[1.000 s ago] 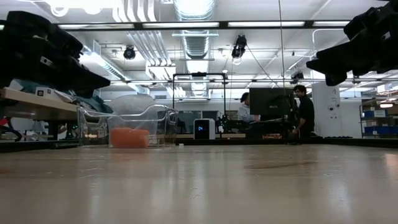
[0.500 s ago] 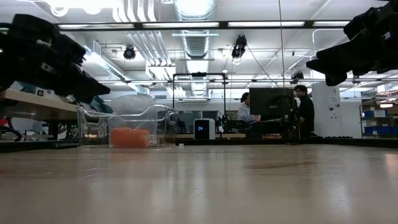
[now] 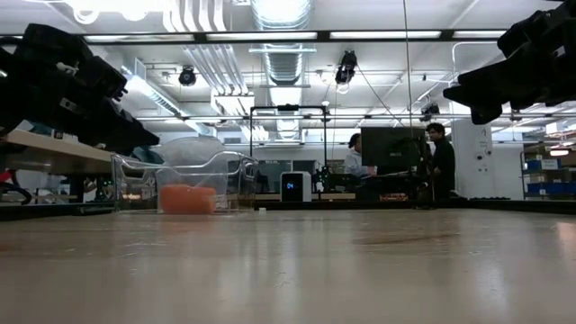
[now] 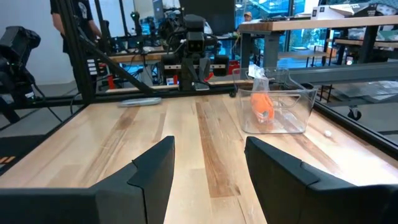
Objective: Roll bandage
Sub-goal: Return to Home Position
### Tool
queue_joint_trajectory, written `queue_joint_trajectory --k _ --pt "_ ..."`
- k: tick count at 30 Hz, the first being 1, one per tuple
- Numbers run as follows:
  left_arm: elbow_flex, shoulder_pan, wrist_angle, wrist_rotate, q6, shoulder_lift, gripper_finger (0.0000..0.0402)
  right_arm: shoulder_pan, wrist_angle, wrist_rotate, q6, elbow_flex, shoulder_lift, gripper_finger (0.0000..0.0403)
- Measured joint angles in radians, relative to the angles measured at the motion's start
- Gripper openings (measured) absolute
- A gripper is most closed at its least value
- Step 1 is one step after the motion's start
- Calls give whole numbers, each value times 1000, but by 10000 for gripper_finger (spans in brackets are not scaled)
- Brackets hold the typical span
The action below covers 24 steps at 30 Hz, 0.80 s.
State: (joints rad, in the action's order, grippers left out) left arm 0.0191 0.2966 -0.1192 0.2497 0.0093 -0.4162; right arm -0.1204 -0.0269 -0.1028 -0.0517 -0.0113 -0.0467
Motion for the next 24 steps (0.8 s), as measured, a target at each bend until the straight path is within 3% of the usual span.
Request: queue_joint_trajectory --k 24 --pt "0 0 0 0 0 -44 23 0 0 0 0 0 0 190"
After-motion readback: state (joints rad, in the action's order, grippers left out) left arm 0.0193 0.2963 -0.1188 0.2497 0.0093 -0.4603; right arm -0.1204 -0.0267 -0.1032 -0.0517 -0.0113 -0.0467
